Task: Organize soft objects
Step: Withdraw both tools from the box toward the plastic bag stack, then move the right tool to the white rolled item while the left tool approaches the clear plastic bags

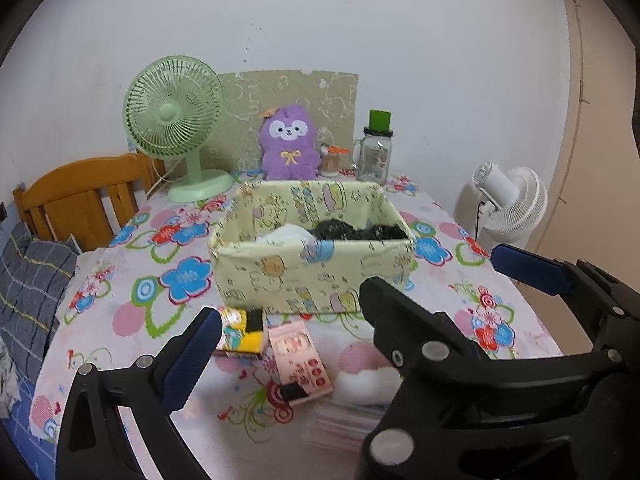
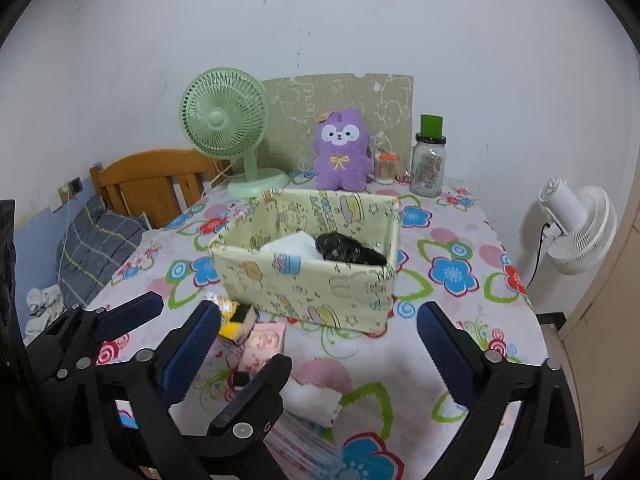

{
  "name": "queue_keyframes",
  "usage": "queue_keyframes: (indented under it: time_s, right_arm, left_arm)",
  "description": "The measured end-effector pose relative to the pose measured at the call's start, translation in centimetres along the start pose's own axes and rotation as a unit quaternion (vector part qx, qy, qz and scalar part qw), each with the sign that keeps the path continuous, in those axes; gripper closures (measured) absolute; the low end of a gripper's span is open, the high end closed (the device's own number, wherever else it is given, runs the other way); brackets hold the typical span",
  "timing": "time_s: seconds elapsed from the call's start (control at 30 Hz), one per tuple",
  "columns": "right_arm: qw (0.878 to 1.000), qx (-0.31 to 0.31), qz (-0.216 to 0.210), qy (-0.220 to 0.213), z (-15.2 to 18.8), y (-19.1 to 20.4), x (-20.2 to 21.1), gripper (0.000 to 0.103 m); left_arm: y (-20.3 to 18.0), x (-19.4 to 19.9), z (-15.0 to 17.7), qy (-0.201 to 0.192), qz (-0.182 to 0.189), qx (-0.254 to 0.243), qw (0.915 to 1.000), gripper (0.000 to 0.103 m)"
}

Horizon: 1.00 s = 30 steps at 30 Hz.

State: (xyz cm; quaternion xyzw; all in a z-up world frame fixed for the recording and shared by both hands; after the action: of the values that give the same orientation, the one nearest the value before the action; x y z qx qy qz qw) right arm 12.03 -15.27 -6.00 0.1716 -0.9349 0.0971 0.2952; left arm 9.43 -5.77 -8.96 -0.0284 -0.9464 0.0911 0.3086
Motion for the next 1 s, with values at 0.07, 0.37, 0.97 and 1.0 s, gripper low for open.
queue_keyframes:
  time_s: [0.07, 0.37, 0.97, 1.0]
  right_arm:
    - [1.0, 0.0, -0.003, 0.002, 0.7, -0.1, 0.0, 0.001]
    - [1.0, -0.001, -0.002, 0.015, 3.4, -0.5, -0.2, 0.001]
    - [0.999, -0.013, -0.001, 0.034, 7.7, -1.4, -0.8, 0.0]
    - [0.999, -0.013, 0.0, 0.035, 7.8, -1.4, -0.8, 0.0]
  left_arm:
    - [-0.2, -0.1, 0.7, 0.003, 0.002, -0.001, 1.0, 0.0]
    - [-0.9, -0.8, 3.2, 0.021, 0.008, -0.001, 0.9998, 0.0]
    - [-1.7, -1.9, 7.0, 0.043, 0.016, -0.006, 0.9989, 0.0]
    - [-1.7, -1.9, 7.2, 0.043, 0.017, -0.006, 0.9989, 0.0]
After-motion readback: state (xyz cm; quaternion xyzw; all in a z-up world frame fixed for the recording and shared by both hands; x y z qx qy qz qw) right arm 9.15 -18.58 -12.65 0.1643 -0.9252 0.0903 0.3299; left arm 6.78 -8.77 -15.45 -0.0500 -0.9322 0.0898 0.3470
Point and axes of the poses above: each gripper's, at about its wrist camera, not at the fingertips, and x roughly against the way its jaws point, y to its left, z to its underside, the point moved 2 cm from there along -x, roughly the way its jaws point, and after that the axes turned 10 degrees about x, right-handed, at the moved point
